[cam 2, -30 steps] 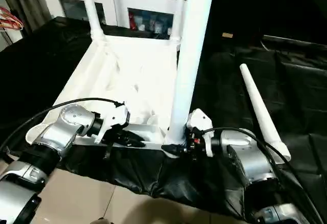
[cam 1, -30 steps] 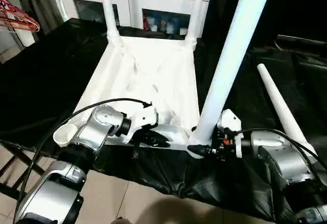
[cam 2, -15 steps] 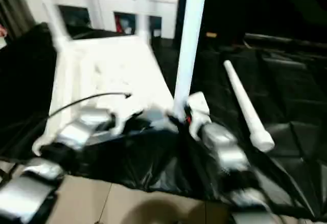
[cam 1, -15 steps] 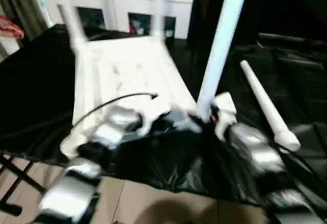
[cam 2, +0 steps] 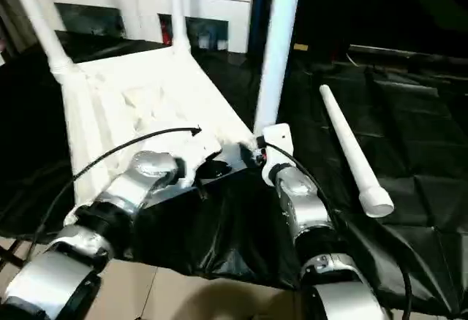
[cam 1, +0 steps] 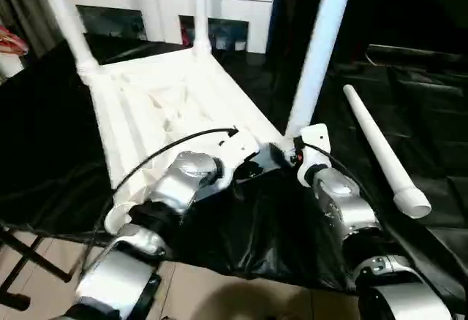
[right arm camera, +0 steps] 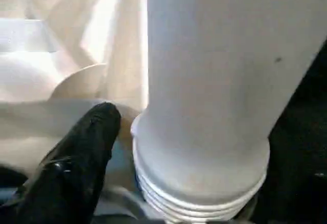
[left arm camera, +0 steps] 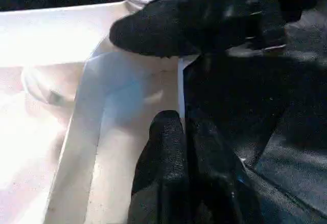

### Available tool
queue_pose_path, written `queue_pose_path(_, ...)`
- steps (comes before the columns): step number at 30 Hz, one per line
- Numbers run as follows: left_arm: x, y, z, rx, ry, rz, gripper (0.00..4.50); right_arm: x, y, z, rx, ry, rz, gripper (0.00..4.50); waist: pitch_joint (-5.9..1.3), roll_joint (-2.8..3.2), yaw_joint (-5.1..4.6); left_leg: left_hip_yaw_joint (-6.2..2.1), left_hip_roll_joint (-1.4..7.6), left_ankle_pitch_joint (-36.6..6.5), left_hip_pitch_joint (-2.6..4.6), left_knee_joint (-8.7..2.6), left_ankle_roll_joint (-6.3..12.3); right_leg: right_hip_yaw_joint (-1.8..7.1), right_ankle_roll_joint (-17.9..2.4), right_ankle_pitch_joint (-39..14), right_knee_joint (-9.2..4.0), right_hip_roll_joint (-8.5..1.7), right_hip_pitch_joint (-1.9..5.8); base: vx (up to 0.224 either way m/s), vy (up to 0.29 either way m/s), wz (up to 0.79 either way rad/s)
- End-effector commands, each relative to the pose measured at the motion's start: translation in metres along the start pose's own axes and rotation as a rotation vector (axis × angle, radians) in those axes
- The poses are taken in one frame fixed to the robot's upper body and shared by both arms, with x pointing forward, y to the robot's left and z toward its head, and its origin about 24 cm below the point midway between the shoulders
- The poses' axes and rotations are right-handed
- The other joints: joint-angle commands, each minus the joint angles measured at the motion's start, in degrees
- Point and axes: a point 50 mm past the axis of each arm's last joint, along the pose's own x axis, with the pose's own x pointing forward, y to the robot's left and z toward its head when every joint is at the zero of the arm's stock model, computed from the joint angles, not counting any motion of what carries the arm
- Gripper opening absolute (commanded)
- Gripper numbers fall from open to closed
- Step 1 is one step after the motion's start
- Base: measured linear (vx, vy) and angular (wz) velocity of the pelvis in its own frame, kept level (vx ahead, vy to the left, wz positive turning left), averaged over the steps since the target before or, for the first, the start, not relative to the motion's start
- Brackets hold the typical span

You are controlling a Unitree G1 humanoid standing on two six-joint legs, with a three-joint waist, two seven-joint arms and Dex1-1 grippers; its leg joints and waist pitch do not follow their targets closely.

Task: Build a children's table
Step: Rotate leg to tighten

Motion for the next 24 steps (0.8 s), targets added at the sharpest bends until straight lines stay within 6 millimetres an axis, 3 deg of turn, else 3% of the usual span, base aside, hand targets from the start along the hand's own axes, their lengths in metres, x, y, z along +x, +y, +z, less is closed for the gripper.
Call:
queue_pose_path(1,0.000,-0.012,0.014,0.069,-0.103,-0.133,0.00,0.000,0.024,-0.005,-0.089,0.030,0.256,3.92,-3.57,-0.53,0.55,0.93,-0.77,-15.59,-0.77,-3.37,3.93,1.29,-11.71,-16.29,-4.38,-1.52,3.60,0.000,0.000,0.00)
queue_pose_path(4,-0.007,-0.010,0.010,0.080,-0.101,-0.172,0.00,-0.006,0.019,-0.005,-0.131,0.037,0.328,3.92,-3.61,-0.29,0.80,1.05,-0.59,-13.97,-0.63,-3.29,4.59,1.41,-13.25,-13.64,-4.03,-1.61,3.54,0.000,0.000,0.00)
queue_pose_path(10,-0.023,-0.008,0.003,0.109,-0.097,-0.266,0.00,-0.025,0.013,-0.007,-0.189,0.063,0.553,3.92,-3.54,-0.36,1.18,1.11,-0.35,-13.83,-0.44,-3.30,5.23,1.52,-14.16,-12.14,-3.72,-1.60,3.51,0.000,0.000,0.00)
queue_pose_path(17,-0.041,-0.003,-0.004,0.107,-0.097,-0.375,0.00,-0.055,0.016,-0.007,-0.192,0.102,0.841,3.92,-3.46,-0.30,2.65,1.33,-0.03,-13.14,-0.30,-3.26,5.64,1.57,-14.32,-11.18,-3.54,-1.51,3.54,0.000,0.000,0.00)
queue_pose_path(20,-0.048,-0.002,-0.008,0.114,-0.081,-0.411,0.00,-0.064,0.017,-0.012,-0.220,0.140,0.893,3.92,-3.43,-0.22,3.36,1.31,-0.01,-13.79,-0.17,-3.38,4.78,1.61,-13.66,-12.60,-3.62,-1.62,3.42,0.000,0.000,0.00)
queue_pose_path(24,-0.051,0.000,-0.010,0.117,-0.070,-0.424,0.00,-0.067,0.018,-0.015,-0.213,0.152,0.904,3.60,-3.50,-0.31,3.27,1.21,-0.11,-14.30,-0.18,-3.42,3.75,1.63,-12.89,-14.07,-3.73,-1.70,3.43,0.000,0.000,0.00)
